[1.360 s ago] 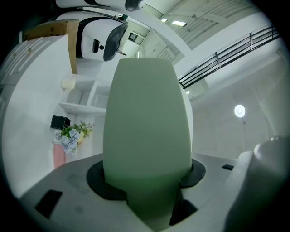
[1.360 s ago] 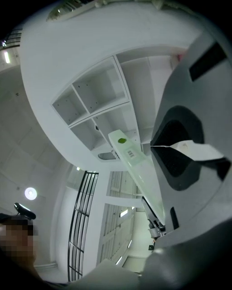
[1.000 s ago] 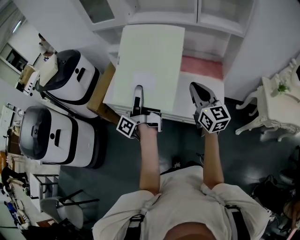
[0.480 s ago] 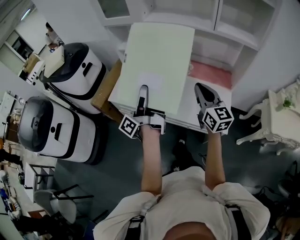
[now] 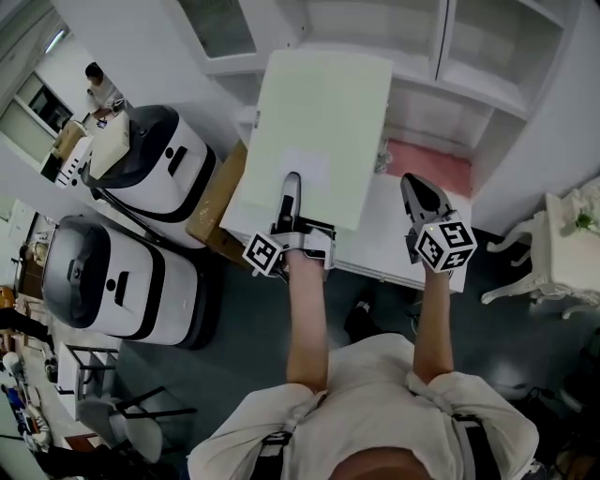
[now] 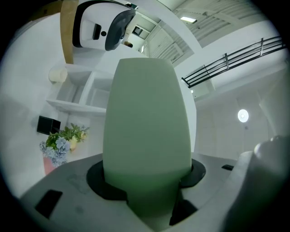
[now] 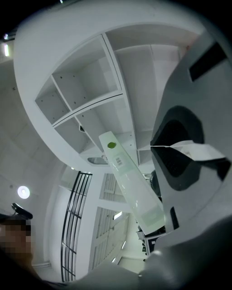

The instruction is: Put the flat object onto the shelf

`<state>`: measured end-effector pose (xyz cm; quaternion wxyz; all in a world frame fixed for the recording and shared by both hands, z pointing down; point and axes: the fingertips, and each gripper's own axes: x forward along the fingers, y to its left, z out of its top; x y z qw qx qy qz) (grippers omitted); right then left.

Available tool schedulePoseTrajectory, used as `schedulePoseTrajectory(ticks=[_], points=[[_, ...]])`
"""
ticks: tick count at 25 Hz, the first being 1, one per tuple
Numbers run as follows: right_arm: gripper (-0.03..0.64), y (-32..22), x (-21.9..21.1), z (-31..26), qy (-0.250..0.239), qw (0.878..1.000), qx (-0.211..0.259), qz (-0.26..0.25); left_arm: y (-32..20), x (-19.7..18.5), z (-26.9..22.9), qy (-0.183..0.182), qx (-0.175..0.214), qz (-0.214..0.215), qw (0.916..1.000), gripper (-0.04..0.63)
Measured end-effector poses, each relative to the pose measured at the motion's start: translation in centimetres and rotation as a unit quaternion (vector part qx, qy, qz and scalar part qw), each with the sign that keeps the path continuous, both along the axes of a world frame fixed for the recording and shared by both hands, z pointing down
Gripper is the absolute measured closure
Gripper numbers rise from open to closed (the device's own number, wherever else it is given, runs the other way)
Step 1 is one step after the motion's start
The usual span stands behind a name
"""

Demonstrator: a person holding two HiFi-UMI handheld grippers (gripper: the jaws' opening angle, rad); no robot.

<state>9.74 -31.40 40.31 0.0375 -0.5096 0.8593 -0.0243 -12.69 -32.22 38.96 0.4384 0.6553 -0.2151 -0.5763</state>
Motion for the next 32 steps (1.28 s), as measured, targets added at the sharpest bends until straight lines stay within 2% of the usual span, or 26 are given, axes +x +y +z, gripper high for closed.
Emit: schedulePoseTrajectory(ticks=[6, 10, 13, 22, 28, 32], points=[[0.548, -2.6, -0.4, -2.6, -0.004, 0.999, 0.034, -0.021, -4.9, 1.4, -1.2, -0.004, -0.008, 0.006, 0.9999, 0.334], [0.548, -3.5, -1.5, -3.2, 0.054, 0.996, 0.057, -0.047, -7.9, 2.5, -1.6, -0.006, -0.023, 0.004, 0.9997, 0.335], [0.548, -3.8, -2.3, -3.3, 0.096, 0.99, 0.073, -0.08, -10.2, 3.2, -1.6, -0.004, -0.044, 0.006, 0.999, 0.334], [0.548, -5.0, -4.2, -3.3, 0.13, 0.972, 0.088, -0.174, -15.3, 4.3, -2.9, 0.001, -0.069, 0.007, 0.9976, 0.334], [0.548, -4.9, -6.6, -3.8, 0.134, 0.946, 0.116, -0.272, -18.2, 4.5, -3.2, -0.018, -0.085, 0.0, 0.9962, 0.334], [0.548, -6.5, -7.5, -4.3, 0.134, 0.945, 0.13, -0.27, -19.8, 4.2, -3.1, -0.024, -0.094, -0.006, 0.9953, 0.334]])
